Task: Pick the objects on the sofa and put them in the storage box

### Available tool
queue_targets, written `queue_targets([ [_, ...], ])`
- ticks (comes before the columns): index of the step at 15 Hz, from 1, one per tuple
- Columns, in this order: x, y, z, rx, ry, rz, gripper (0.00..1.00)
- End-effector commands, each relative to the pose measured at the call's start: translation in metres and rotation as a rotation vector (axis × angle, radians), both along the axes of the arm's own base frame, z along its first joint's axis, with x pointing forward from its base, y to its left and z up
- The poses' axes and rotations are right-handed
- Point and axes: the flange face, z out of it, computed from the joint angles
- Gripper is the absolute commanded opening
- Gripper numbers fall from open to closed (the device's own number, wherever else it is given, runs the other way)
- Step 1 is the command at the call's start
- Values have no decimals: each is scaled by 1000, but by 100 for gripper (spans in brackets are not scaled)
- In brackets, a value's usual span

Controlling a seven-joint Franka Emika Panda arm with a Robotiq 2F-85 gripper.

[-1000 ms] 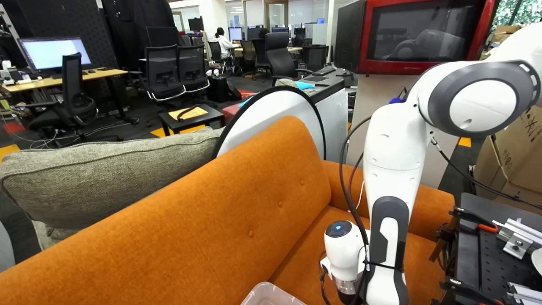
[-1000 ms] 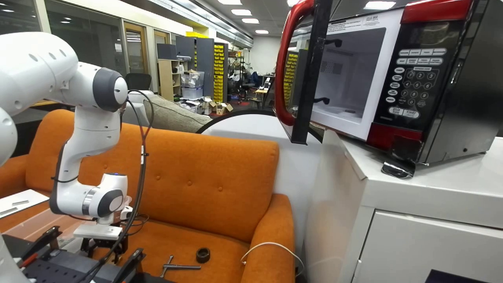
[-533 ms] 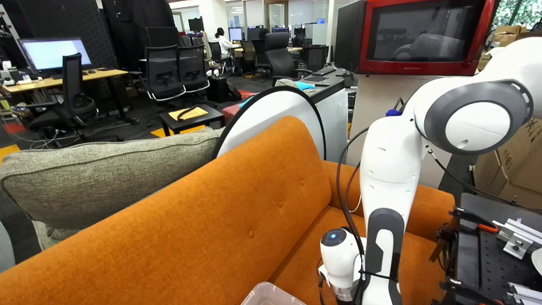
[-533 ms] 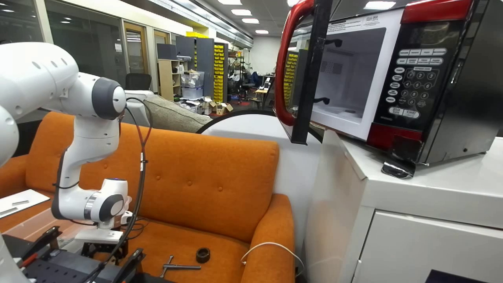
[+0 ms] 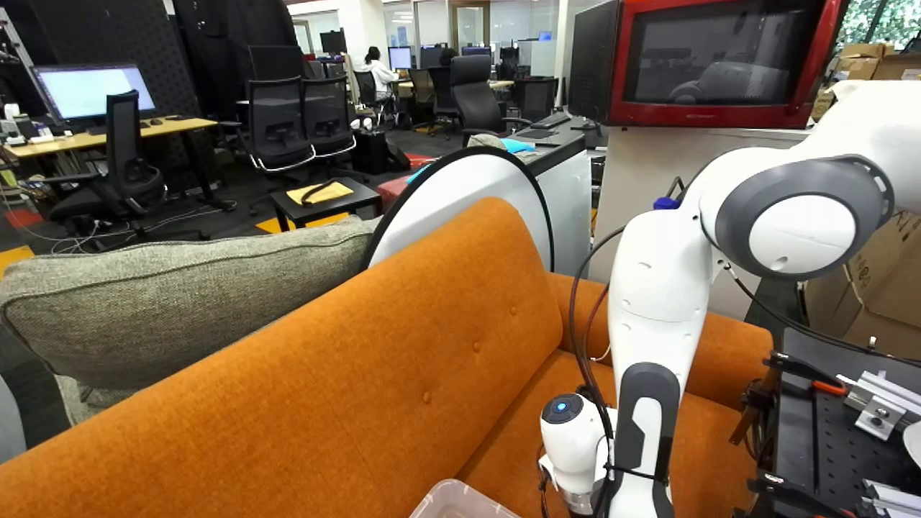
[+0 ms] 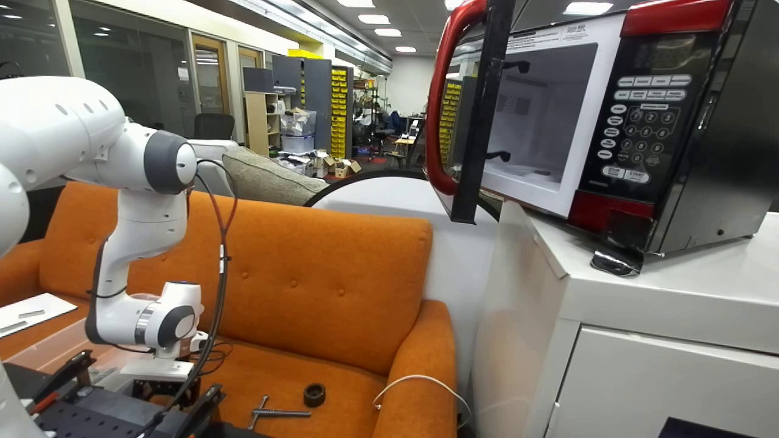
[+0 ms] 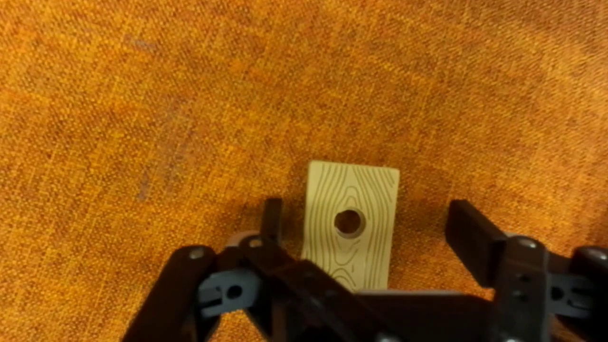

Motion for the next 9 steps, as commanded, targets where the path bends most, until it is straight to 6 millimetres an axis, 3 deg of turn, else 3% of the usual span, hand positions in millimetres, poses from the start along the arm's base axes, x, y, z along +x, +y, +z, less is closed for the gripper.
queue_targets([
  [1, 7, -1, -3, -15, 8, 0, 57],
  [6, 12, -15, 4, -29, 8, -9, 21],
  [9, 12, -24, 14, -18, 5, -32, 19],
])
